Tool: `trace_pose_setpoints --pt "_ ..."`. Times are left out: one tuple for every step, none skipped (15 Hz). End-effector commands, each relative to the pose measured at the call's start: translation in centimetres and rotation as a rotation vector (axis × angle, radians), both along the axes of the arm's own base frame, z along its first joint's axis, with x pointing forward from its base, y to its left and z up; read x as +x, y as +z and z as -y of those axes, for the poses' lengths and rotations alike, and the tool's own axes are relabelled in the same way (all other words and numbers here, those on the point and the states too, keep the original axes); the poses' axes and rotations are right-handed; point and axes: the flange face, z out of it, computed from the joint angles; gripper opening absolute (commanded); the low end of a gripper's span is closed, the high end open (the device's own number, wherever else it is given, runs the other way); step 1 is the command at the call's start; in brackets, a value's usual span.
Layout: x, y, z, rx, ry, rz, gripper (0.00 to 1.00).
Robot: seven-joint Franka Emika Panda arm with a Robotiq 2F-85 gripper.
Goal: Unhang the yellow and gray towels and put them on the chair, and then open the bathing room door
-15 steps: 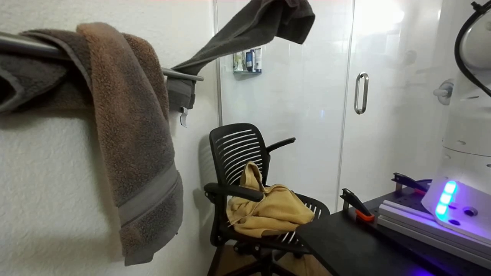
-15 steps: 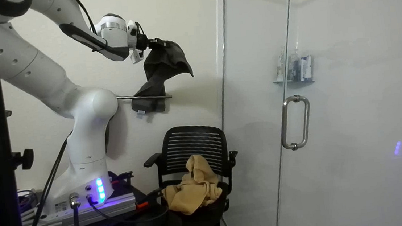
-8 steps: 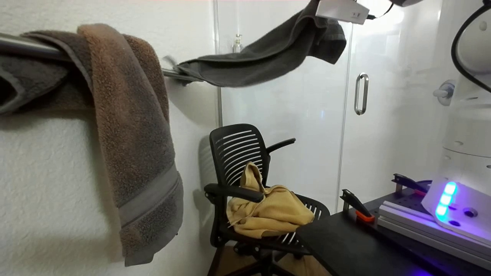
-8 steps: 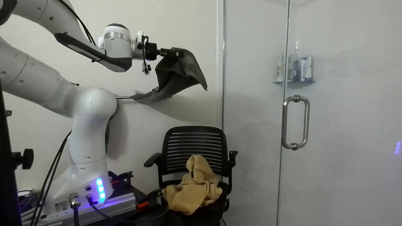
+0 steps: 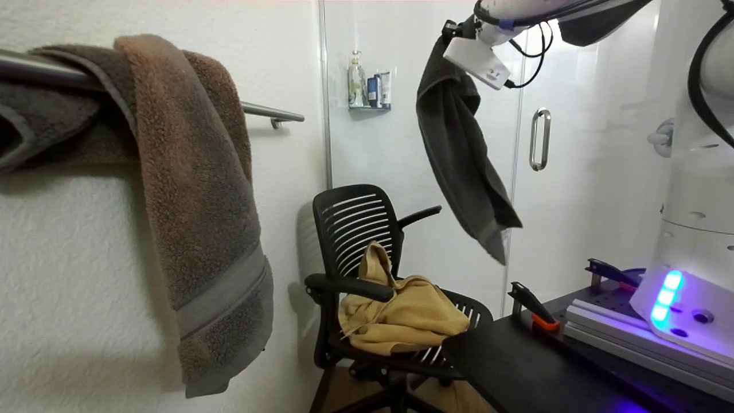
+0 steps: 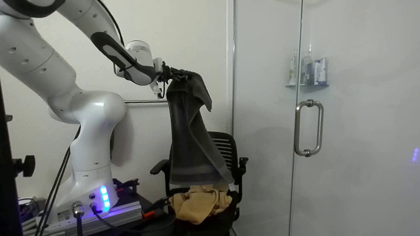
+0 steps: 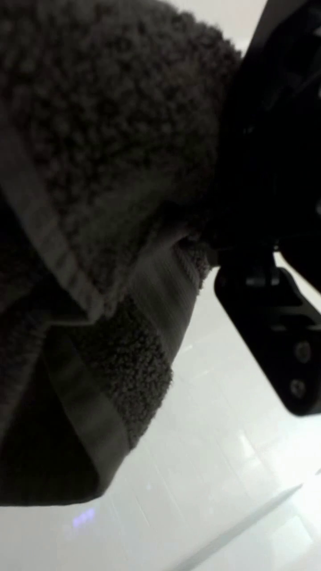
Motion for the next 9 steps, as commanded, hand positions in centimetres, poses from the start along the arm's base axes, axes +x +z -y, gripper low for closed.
trace_pose_setpoints --pt "0.7 -0.2 -3.9 -0.007 0.183 -0.009 0.02" --pt "1.0 -0.2 -4.4 -0.01 0.236 -0.02 0.02" --pt "1.2 -0.4 -4.2 0.009 0.267 -0.009 0.02" --pt "1.4 -0.6 -4.2 0.035 0.291 0.0 0.02" --pt "2.2 -1.5 -4.5 0.043 0.302 -0.006 0.02" --pt "2.9 -2.3 -4.6 0.057 0.309 -0.006 0.02" --pt "4.2 -3.5 -4.3 0.071 0.306 -0.032 0.02" --pt "5.4 -4.6 -4.0 0.093 0.312 -0.077 0.02" --pt "6.9 -5.9 -4.0 0.096 0.322 -0.121 0.02"
